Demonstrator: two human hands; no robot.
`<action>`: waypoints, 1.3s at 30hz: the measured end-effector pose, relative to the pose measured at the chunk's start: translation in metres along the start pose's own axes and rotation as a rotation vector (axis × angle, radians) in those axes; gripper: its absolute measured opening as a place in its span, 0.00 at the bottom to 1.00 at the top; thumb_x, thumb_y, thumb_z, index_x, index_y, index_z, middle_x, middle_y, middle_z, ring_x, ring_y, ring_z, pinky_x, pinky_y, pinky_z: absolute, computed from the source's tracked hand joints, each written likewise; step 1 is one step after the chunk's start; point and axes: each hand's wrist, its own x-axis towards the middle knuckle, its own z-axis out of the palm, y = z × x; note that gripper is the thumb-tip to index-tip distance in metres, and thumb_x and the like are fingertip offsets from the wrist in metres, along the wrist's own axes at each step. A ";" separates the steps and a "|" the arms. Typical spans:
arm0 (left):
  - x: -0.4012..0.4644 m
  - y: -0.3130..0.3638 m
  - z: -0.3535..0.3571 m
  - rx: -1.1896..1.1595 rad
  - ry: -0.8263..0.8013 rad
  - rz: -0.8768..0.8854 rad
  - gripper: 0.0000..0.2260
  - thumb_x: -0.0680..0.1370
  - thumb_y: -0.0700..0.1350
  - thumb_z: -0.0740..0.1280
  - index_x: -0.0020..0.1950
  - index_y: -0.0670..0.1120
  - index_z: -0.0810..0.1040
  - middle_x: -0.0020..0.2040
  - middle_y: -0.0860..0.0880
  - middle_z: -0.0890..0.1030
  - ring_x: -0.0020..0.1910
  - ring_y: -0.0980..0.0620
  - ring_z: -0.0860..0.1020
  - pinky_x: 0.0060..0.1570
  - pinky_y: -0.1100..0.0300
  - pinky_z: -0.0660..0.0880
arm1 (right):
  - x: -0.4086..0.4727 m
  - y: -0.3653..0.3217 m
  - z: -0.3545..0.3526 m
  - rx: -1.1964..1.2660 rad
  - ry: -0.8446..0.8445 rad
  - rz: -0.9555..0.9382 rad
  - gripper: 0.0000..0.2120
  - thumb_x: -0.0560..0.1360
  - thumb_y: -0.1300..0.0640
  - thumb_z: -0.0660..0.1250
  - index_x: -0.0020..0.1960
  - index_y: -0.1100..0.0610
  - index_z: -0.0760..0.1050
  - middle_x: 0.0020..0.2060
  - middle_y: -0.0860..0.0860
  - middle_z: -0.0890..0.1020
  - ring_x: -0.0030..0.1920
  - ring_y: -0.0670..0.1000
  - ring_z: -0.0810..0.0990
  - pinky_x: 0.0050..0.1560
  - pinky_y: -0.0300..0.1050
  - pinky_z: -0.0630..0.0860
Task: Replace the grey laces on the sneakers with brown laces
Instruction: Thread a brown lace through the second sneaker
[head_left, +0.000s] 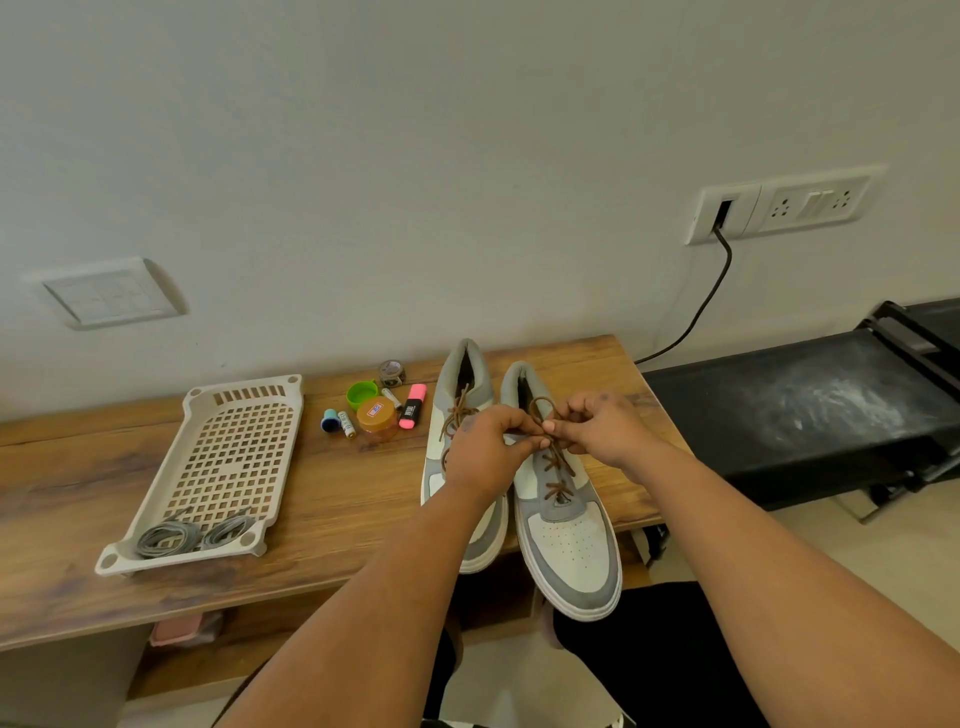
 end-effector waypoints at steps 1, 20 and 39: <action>0.000 0.000 0.001 -0.002 0.004 -0.012 0.06 0.71 0.48 0.77 0.46 0.50 0.85 0.45 0.57 0.83 0.48 0.60 0.80 0.54 0.52 0.78 | 0.000 0.000 -0.001 0.017 -0.015 0.014 0.02 0.75 0.58 0.72 0.46 0.57 0.81 0.39 0.53 0.83 0.40 0.48 0.82 0.44 0.42 0.81; -0.002 -0.003 0.003 0.031 0.006 0.053 0.05 0.73 0.47 0.76 0.48 0.50 0.84 0.49 0.57 0.83 0.50 0.61 0.79 0.54 0.56 0.78 | 0.000 -0.002 0.010 0.336 -0.036 0.352 0.06 0.78 0.58 0.69 0.53 0.59 0.78 0.43 0.55 0.82 0.41 0.49 0.80 0.43 0.42 0.79; 0.000 -0.002 0.001 0.020 -0.007 0.049 0.06 0.74 0.46 0.75 0.51 0.51 0.85 0.48 0.58 0.83 0.50 0.62 0.79 0.56 0.57 0.77 | -0.004 0.000 0.009 -0.221 0.126 -0.048 0.09 0.78 0.50 0.68 0.41 0.53 0.74 0.40 0.52 0.81 0.45 0.54 0.81 0.45 0.49 0.78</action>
